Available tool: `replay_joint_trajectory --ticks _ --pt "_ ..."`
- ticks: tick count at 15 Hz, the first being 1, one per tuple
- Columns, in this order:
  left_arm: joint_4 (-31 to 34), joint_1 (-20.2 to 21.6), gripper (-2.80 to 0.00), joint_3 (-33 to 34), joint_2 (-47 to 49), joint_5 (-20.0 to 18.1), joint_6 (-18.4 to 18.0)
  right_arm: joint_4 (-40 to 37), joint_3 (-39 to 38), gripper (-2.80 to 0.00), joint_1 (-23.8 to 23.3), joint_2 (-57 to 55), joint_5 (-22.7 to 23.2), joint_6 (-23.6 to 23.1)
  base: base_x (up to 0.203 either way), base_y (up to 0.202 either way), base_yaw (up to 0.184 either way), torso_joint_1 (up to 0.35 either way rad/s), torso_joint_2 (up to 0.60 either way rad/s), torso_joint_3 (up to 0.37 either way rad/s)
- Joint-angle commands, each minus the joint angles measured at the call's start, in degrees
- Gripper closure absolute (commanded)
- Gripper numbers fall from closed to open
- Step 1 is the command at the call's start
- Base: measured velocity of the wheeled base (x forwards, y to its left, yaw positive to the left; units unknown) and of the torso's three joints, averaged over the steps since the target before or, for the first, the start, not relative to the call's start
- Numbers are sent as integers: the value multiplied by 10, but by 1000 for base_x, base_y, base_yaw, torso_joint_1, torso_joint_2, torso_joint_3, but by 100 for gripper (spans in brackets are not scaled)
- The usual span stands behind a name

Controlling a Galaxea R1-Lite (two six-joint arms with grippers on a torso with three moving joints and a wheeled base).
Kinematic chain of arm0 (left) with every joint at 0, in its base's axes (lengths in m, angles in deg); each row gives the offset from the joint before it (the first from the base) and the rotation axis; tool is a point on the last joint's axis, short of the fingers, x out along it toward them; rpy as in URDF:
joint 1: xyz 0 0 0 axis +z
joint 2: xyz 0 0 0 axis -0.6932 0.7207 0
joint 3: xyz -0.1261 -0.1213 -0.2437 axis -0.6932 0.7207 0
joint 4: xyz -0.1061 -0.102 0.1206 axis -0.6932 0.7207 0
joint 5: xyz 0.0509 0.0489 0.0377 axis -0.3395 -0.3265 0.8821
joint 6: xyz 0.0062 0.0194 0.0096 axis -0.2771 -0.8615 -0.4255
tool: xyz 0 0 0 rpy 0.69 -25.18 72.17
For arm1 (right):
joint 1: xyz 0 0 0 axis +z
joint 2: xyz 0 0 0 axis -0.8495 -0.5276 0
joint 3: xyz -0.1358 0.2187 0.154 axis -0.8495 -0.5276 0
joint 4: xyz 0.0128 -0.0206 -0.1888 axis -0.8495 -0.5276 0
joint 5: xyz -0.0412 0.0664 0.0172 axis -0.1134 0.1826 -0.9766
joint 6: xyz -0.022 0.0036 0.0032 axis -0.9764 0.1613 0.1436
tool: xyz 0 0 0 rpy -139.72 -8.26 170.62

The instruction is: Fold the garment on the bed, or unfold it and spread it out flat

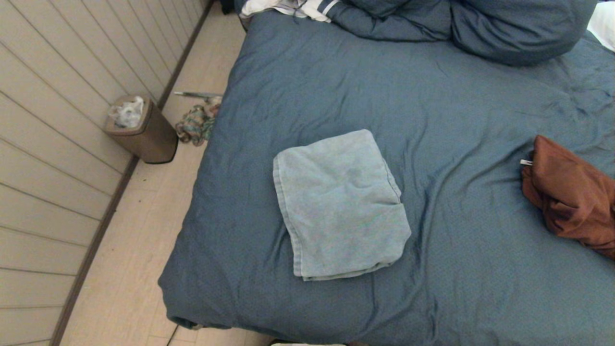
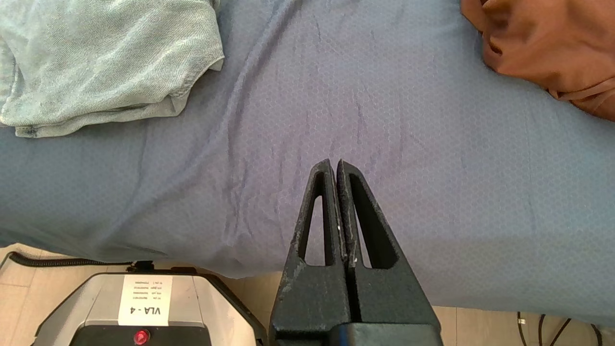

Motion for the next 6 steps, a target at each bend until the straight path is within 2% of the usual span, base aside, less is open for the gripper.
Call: replay_joint_trajectory --ticks 1,6 --pt "0 0 0 2 1 0 1 -1 -1 0 0 4 0 0 0 0 0 0 0 0" --pt "0 0 0 2 1 0 1 -1 -1 0 0 4 0 -1 0 0 0 0 0 0"
